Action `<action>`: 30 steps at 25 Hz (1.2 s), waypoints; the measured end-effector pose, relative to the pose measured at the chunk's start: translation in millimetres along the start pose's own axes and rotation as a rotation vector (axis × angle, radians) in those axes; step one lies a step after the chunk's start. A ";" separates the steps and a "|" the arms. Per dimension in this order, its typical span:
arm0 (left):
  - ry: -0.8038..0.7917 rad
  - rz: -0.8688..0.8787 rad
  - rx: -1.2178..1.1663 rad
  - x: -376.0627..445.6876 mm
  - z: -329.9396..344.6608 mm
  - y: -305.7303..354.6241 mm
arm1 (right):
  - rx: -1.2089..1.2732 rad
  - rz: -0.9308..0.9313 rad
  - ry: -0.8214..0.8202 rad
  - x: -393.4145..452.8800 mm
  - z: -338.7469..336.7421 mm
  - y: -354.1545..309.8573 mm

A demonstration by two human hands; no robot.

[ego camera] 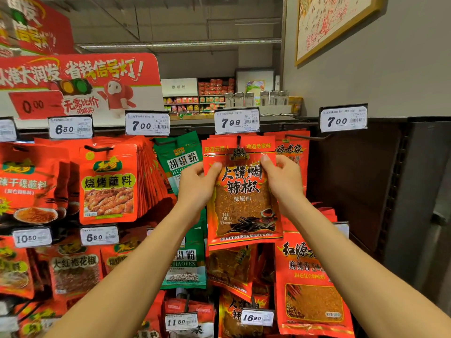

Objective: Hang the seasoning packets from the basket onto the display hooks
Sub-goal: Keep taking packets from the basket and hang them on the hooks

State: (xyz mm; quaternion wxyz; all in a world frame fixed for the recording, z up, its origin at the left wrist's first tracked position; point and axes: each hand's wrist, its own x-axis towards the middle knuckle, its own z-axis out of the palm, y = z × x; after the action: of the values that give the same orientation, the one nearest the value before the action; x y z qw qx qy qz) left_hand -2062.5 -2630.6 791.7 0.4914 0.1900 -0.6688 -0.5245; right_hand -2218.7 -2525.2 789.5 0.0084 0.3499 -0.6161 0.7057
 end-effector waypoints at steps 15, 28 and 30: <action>0.173 -0.221 0.241 79.0 29.1 -21.0 | -0.102 0.282 -0.052 74.7 28.3 24.3; -0.141 -0.208 -0.095 -49.8 -96.0 21.9 | 0.101 0.252 0.048 -85.0 -27.9 -35.9; -0.183 -0.265 -0.121 -81.2 -119.9 7.5 | 0.097 0.310 -0.012 -126.9 -21.7 -34.8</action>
State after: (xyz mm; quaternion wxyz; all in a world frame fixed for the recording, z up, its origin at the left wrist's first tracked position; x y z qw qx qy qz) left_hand -1921.7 -2627.0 757.2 0.3655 0.1983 -0.6470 -0.6391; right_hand -2117.9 -2444.7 755.6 -0.1212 0.2548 -0.6278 0.7255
